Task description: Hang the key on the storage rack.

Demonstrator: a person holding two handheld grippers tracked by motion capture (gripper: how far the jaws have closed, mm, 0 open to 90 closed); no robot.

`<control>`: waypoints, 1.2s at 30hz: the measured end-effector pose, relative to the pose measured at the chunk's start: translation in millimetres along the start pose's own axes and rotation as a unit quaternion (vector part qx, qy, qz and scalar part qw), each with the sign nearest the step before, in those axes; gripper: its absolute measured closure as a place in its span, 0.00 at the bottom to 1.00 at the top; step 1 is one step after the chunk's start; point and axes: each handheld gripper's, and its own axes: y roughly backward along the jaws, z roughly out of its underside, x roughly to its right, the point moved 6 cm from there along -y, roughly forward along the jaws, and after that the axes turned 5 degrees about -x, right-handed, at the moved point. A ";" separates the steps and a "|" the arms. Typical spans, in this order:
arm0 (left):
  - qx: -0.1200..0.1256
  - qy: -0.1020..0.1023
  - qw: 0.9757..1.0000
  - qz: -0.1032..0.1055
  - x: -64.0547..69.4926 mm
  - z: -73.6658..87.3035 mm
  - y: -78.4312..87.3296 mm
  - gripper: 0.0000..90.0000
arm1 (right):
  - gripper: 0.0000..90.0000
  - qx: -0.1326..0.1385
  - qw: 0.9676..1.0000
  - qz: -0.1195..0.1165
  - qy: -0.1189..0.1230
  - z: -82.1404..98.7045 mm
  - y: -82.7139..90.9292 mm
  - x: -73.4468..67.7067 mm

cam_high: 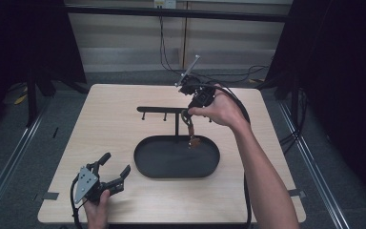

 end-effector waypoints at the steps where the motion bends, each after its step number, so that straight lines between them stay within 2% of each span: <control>1: 0.000 0.000 1.000 0.000 0.0 0.0 0.0 0.19 | 0.89 0.000 1.000 0.000 0.000 0.0 0.0 0.0; 5: -0.003 -0.006 1.000 -0.001 -0.7 0.2 0.7 0.19 | 0.89 -0.003 1.000 0.004 -0.004 1.2 -1.0 3.1; 11: -0.003 -0.005 1.000 -0.001 -0.7 0.4 0.8 0.19 | 0.88 -0.003 1.000 0.001 -0.010 1.9 -1.2 4.6; 16: -0.001 -0.004 1.000 -0.002 -0.6 0.1 0.7 0.19 | 0.87 -0.010 1.000 -0.007 -0.009 3.3 -0.7 4.5; 18: -0.002 -0.005 1.000 -0.001 -0.6 0.2 0.8 0.19 | 0.86 -0.002 1.000 -0.014 -0.008 4.7 1.6 4.5; 24: -0.004 -0.007 1.000 -0.001 -0.9 0.4 1.0 0.19 | 0.84 -0.002 1.000 -0.025 -0.009 11.0 5.7 4.5; 30: -0.005 -0.007 1.000 -0.001 -1.0 0.4 1.2 0.19 | 0.76 0.005 0.999 -0.035 -0.013 17.8 7.1 3.7; 31: -0.005 -0.007 1.000 0.000 -0.9 0.4 1.1 0.19 | 0.74 0.009 0.999 -0.039 -0.004 19.0 6.3 3.1; 32: -0.007 -0.008 1.000 0.000 -1.1 0.5 1.4 0.19 | 0.69 0.010 0.999 -0.043 -0.007 20.4 6.1 0.1; 33: -0.007 -0.008 1.000 0.000 -1.1 0.5 1.4 0.19 | 0.69 0.010 0.999 -0.043 -0.007 20.4 6.1 0.1; 36: -0.005 -0.006 1.000 0.001 -0.7 0.4 1.2 0.19 | 0.60 0.023 0.999 -0.039 -0.003 21.4 8.5 -3.8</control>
